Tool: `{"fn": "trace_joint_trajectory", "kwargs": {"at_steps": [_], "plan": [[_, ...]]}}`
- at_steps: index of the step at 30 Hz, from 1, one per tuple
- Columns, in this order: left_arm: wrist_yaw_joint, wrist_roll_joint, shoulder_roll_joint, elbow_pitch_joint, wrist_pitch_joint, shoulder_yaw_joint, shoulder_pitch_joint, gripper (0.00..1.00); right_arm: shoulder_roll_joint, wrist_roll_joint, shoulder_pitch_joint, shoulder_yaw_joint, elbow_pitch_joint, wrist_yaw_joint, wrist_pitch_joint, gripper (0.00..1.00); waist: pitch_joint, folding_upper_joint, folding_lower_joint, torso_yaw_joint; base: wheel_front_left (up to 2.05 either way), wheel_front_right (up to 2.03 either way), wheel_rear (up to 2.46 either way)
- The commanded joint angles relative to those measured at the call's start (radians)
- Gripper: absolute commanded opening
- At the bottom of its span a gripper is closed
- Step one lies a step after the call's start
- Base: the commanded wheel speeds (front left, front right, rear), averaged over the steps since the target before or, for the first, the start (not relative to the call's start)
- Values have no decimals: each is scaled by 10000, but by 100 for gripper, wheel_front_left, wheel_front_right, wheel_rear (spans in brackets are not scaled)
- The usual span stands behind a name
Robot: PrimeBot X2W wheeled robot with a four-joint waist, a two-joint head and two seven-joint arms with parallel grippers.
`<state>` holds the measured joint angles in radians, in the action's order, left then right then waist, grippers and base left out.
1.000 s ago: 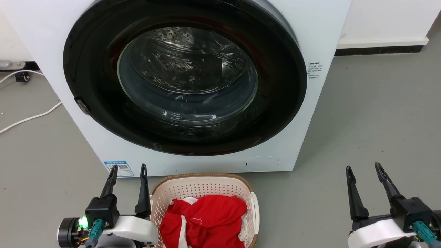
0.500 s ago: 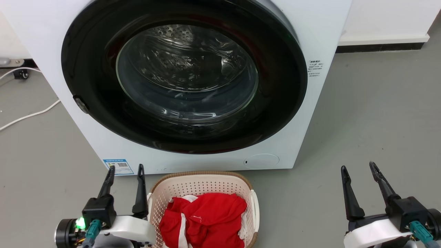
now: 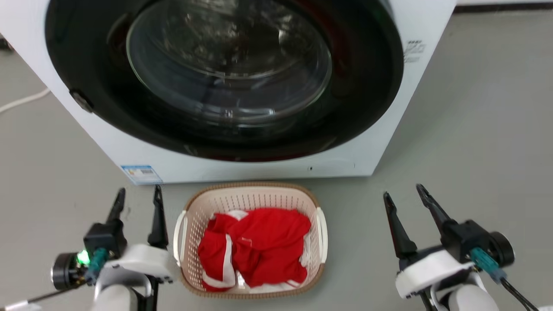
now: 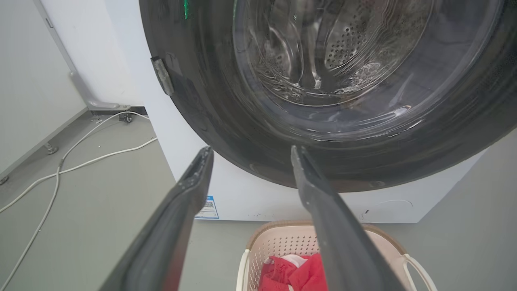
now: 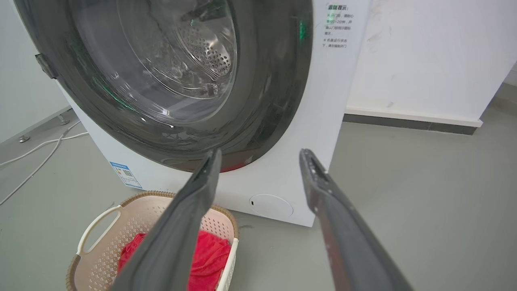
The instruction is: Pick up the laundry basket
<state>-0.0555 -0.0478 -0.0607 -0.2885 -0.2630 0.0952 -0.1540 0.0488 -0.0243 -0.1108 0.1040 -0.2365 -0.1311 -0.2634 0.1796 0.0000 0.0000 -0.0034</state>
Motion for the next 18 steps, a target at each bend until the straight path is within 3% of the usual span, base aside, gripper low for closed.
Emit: {"fn": "trace_joint_trajectory", "kwargs": {"at_steps": [1, 18], "plan": [[-76, -2, -113, -199, -28, 108, -290, 100, 26, 25, -377, 111, -161, 7, -21, 100, 611, 0, 0, 69, 0, 0, 0], [-501, -6, -805, -3046, -28, 729, -2673, 100, 26, 436, -3390, 1325, -3038, 7, -21, 100, 3524, 0, 0, 55, 0, 0, 0]]}}
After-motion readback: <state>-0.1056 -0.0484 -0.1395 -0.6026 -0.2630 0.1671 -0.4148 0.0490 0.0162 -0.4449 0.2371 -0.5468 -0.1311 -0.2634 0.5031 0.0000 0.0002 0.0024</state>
